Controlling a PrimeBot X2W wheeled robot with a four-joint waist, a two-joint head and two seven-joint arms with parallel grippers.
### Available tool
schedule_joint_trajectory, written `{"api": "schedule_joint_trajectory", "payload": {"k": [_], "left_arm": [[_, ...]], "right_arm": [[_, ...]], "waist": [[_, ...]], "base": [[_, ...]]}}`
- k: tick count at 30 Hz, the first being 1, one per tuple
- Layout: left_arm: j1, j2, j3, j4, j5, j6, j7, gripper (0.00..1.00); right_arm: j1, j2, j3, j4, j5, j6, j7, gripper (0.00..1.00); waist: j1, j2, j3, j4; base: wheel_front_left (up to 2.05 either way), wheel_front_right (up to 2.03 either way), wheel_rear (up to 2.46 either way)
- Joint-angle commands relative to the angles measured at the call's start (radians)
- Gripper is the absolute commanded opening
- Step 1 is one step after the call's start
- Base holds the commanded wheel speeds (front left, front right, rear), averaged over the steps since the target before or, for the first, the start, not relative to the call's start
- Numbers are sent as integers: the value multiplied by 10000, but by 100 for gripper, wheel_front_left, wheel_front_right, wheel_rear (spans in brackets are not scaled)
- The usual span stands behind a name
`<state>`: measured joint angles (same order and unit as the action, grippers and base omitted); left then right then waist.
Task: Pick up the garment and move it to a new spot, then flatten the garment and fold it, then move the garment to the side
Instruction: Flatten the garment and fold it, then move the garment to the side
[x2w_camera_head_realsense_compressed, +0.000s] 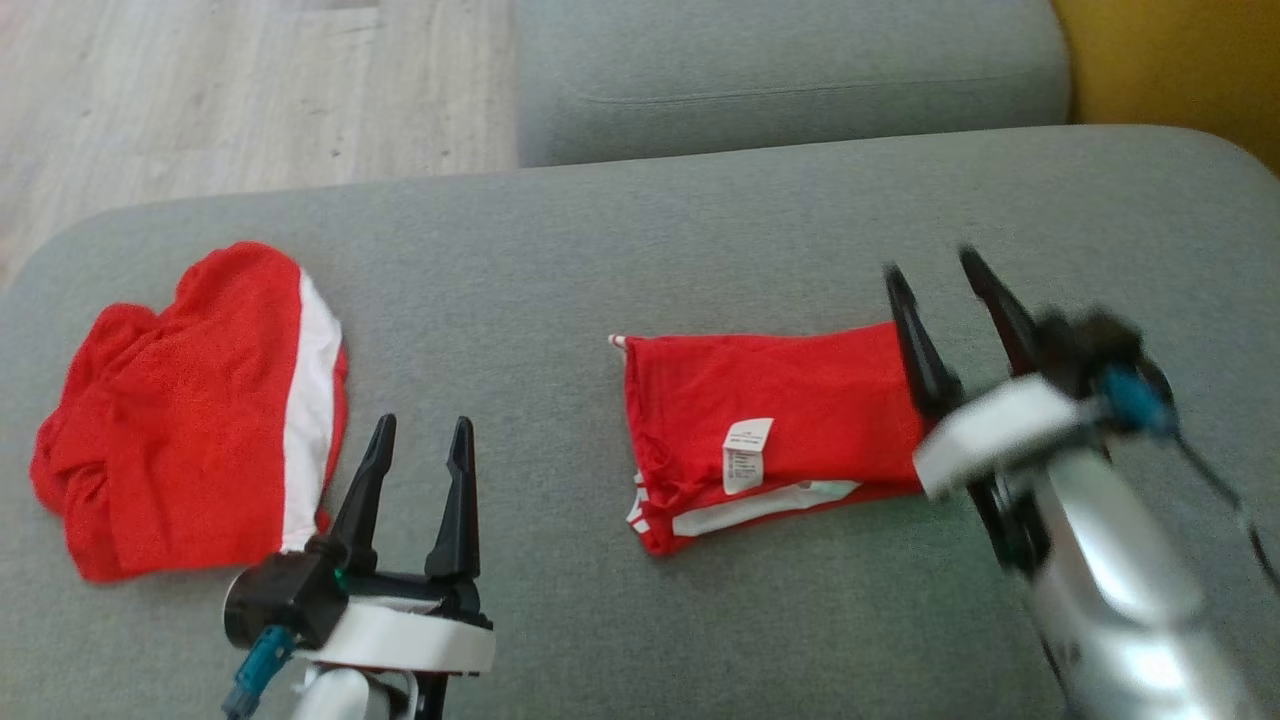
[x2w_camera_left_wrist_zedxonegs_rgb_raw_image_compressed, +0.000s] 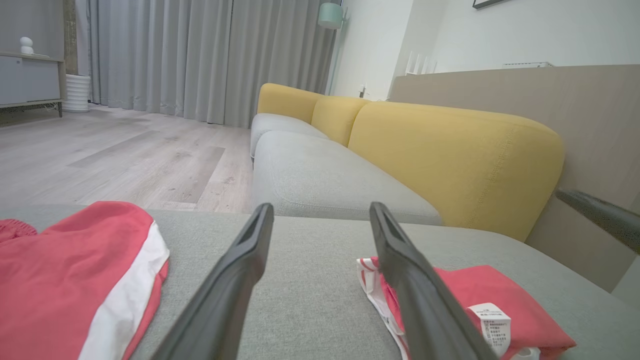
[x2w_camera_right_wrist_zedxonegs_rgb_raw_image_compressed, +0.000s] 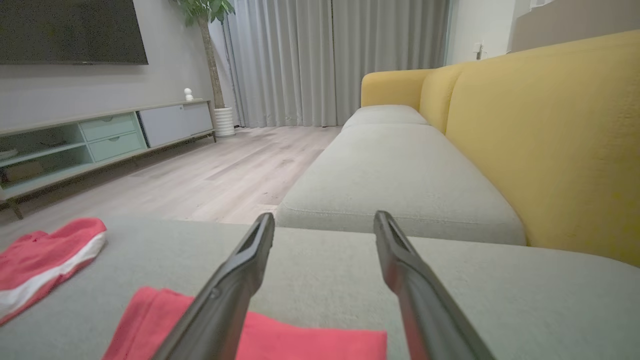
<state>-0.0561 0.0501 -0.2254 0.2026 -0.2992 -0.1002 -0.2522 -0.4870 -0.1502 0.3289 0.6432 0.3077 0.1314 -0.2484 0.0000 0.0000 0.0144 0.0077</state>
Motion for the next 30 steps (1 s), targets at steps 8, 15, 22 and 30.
{"api": "schedule_joint_trajectory", "payload": {"k": [8, 15, 22, 30], "left_arm": [[-286, 1, 239, -506, -128, 137, -95, 100], [-216, 1, -32, -199, -102, 68, -95, 100], [-145, 1, 25, -253, -71, 156, -95, 100], [-128, 1, 5, -337, -36, 191, -95, 100]], "right_arm": [[2620, 763, -2178, -2753, -2223, -7, -132, 100], [3841, 993, -2819, -3761, -2288, -7, -133, 100], [4008, 998, -2807, -3873, -2046, -7, -133, 100], [3978, 999, -2844, -3828, -2084, -7, -133, 100]], "waist": [[0, 0, 5, -407], [0, 0, 18, -481], [0, 0, 43, -455], [0, 0, 85, -349]], "base": [[0, 0, 0], [0, 0, 0], [0, 0, 0], [0, 0, 0]]}}
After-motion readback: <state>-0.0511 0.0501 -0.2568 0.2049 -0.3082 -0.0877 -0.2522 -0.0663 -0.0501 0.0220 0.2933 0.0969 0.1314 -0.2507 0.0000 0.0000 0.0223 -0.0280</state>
